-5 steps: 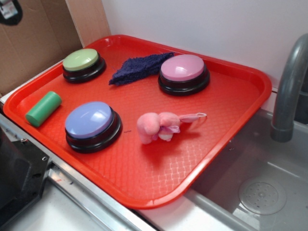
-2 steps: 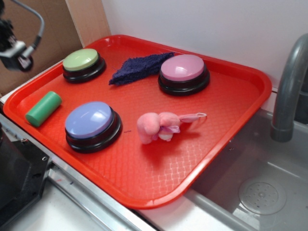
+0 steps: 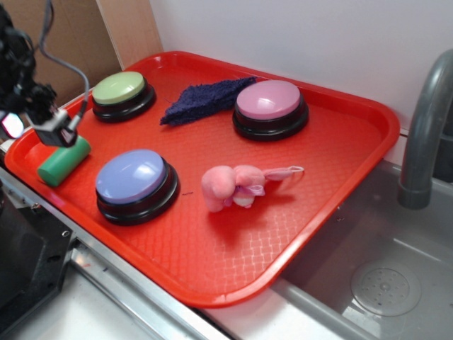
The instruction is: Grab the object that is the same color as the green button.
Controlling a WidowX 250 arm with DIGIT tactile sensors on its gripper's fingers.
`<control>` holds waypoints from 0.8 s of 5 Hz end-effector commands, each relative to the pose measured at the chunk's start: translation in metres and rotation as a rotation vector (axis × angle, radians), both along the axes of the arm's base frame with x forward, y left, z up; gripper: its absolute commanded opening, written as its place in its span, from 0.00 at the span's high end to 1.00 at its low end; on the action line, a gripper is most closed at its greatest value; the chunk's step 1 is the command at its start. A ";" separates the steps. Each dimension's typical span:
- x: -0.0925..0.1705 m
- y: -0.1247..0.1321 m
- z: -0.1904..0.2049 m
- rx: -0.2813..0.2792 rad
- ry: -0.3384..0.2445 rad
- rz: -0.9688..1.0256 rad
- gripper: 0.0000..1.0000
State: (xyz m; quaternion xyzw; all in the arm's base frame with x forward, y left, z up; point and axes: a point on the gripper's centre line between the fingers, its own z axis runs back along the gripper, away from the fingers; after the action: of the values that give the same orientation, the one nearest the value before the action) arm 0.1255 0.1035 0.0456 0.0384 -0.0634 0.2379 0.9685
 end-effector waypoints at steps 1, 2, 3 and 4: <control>0.009 0.010 -0.031 -0.001 -0.028 0.003 0.00; 0.013 0.003 -0.034 -0.010 -0.015 -0.035 1.00; 0.017 0.000 -0.035 -0.030 -0.031 -0.062 1.00; 0.023 -0.002 -0.025 -0.026 -0.002 -0.096 1.00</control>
State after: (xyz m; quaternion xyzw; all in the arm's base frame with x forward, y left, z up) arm 0.1442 0.0971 0.0130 0.0165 -0.0446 0.1957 0.9795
